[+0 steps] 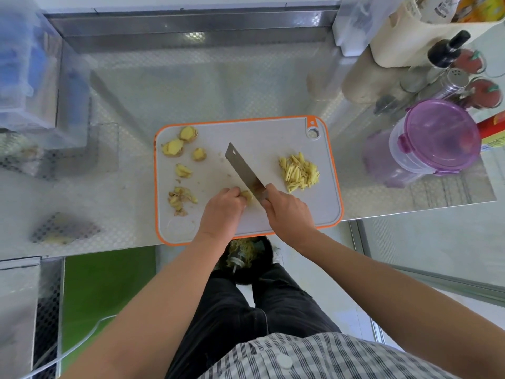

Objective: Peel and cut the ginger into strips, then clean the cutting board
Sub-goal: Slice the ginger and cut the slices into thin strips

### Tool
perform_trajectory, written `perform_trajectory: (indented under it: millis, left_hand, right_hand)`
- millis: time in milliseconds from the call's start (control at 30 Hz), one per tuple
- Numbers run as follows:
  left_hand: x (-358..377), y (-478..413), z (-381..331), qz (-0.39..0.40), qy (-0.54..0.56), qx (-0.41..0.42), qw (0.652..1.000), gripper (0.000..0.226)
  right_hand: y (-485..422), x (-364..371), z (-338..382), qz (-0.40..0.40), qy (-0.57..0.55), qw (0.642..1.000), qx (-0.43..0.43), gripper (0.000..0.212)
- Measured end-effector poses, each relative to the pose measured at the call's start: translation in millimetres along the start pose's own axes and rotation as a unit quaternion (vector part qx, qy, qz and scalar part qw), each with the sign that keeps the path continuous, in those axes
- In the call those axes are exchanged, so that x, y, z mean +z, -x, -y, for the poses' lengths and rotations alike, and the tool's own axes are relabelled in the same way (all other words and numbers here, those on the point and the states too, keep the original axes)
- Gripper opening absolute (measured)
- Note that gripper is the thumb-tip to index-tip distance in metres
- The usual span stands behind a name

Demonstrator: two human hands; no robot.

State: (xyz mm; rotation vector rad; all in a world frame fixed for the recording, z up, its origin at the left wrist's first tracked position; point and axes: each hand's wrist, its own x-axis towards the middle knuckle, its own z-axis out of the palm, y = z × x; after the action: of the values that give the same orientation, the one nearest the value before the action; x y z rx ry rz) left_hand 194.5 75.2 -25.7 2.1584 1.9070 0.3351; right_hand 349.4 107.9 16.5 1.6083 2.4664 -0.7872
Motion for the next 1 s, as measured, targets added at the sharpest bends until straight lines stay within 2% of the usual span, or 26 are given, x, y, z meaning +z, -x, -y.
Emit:
perform_trajectory:
  millis: [400, 633, 867, 1000]
  left_hand:
    - [2, 0, 1, 0.006, -0.019, -0.001, 1.0, 0.035]
    - [1, 1, 1, 0.0, -0.001, -0.002, 1.0, 0.03]
    - [2, 0, 2, 0.008, -0.013, -0.006, 1.0, 0.033]
    - [2, 1, 2, 0.013, -0.024, 0.0, 1.0, 0.034]
  right_hand:
    - [2, -7, 6, 0.028, 0.05, 0.998, -0.008, 0.009]
    - [-8, 1, 11, 0.036, 0.081, 0.996, 0.008, 0.01]
    - [-4, -4, 0, 0.009, 0.026, 1.0, -0.008, 0.016]
    - [0, -9, 1, 0.018, 0.032, 0.999, -0.035, 0.016]
